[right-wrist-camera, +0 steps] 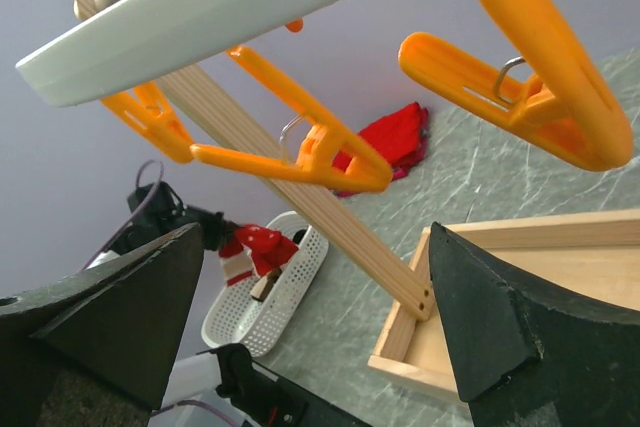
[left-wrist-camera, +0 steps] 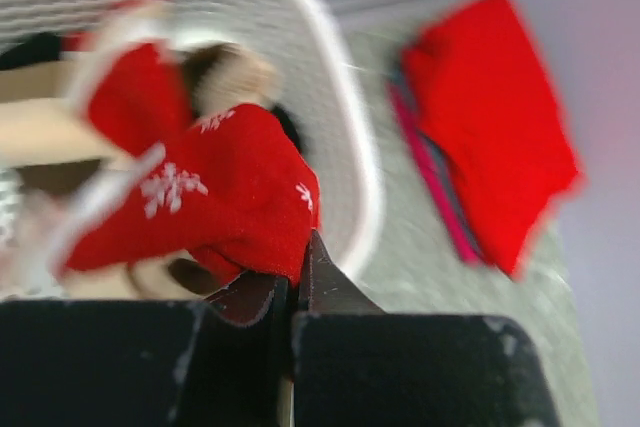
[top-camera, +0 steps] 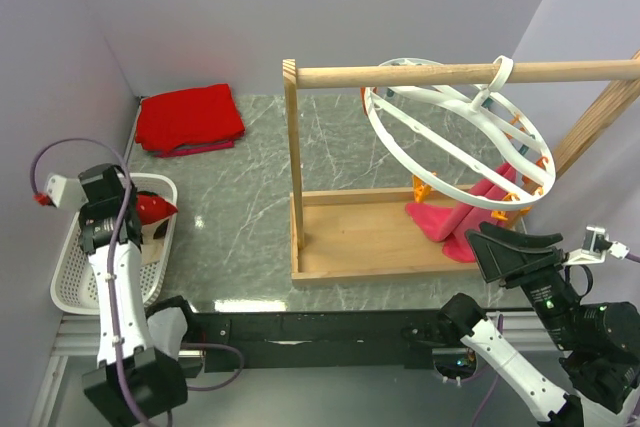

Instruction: Remove the socks clipped to the hanger

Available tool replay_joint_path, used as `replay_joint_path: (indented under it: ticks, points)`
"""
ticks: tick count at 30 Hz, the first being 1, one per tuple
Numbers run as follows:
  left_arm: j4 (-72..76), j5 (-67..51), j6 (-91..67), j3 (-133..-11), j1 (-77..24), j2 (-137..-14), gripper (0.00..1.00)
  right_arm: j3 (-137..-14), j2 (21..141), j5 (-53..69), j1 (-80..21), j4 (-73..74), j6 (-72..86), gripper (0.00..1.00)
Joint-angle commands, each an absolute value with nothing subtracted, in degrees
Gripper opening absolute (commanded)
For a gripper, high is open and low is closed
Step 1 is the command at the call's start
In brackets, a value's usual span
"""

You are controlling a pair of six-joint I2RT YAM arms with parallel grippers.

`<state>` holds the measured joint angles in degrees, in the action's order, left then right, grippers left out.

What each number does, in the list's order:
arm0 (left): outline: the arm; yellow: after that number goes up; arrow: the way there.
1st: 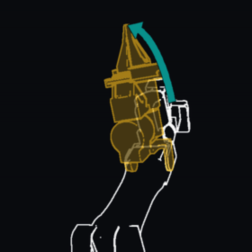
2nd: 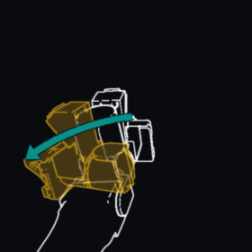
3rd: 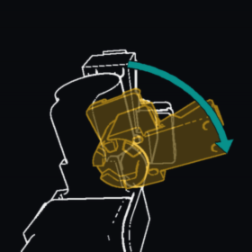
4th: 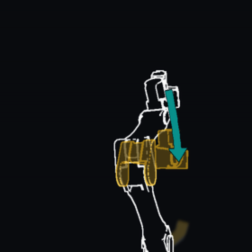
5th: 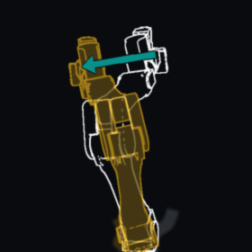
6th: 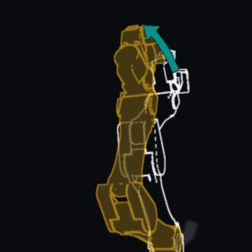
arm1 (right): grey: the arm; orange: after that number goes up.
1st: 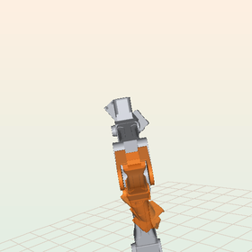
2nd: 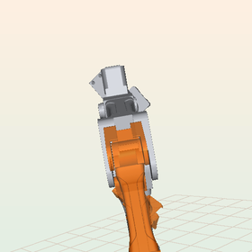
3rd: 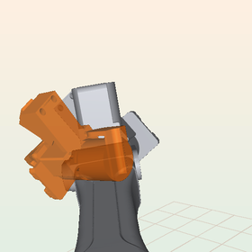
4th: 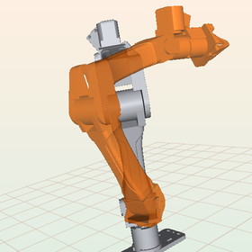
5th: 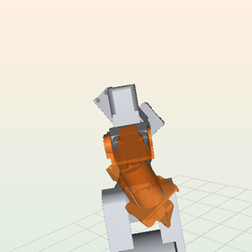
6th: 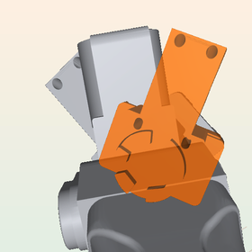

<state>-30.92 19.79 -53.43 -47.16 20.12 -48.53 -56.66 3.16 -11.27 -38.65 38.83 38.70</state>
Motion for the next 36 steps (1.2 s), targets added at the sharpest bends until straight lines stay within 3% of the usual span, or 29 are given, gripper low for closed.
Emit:
replay_joint_path:
  ticks: [1, 3, 5, 6, 7, 9, 10, 17, 23, 32, 36]
  points:
    - [-30.06, 15.75, -52.38, -44.47, 28.88, -52.72, 0.02, -56.43, 1.76, -11.16, -39.20, 39.02, 38.58, 0.99]
    - [-31.54, 13.72, -54.66, -44.91, 31.01, -54.31, 0.06, -56.25, 1.67, -10.81, -39.11, 39.11, 38.50, 1.00]
    - [-32.43, 12.93, -56.85, -46.13, 31.20, -56.16, 0.25, -56.25, 1.85, -10.81, -39.20, 39.29, 38.32, 1.00]
    - [-32.95, 12.40, -57.30, -46.58, 31.20, -56.60, 0.36, -56.25, 1.85, -10.90, -39.11, 39.55, 38.32, 1.00]
    - [-33.22, 11.70, -57.74, -46.93, 31.20, -56.86, 0.57, -56.42, 1.93, -10.90, -39.02, 39.72, 38.23, 1.00]
    - [-33.31, 10.29, -59.15, -47.64, 31.20, -55.82, 0.76, -56.43, 1.76, -10.90, -39.11, 39.81, 38.32, 1.00]
    - [-32.96, 10.37, -59.59, -47.64, 31.11, -55.20, 0.95, -56.25, 1.58, -10.81, -39.20, 39.64, 38.32, 1.00]
    - [-34.53, 17.39, -60.73, -51.84, 24.80, -50.45, 0.96, -54.67, 1.76, -9.76, -39.20, 40.25, 39.28, 1.00]
    - [-36.30, 26.54, -62.92, -55.81, 5.21, -51.85, 0.96, -52.74, 1.58, -8.44, -39.11, 41.83, 41.48, 1.00]
    - [-19.00, 13.54, -56.35, -47.47, -20.11, -50.11, 0.96, -45.45, 0.35, -2.12, -39.02, 41.40, 45.26, 1.00]
    - [-8.98, -0.48, -53.97, -39.39, -27.23, -44.40, 0.96, -37.72, 0.35, 5.87, -39.02, 33.86, 47.54, 1.00]
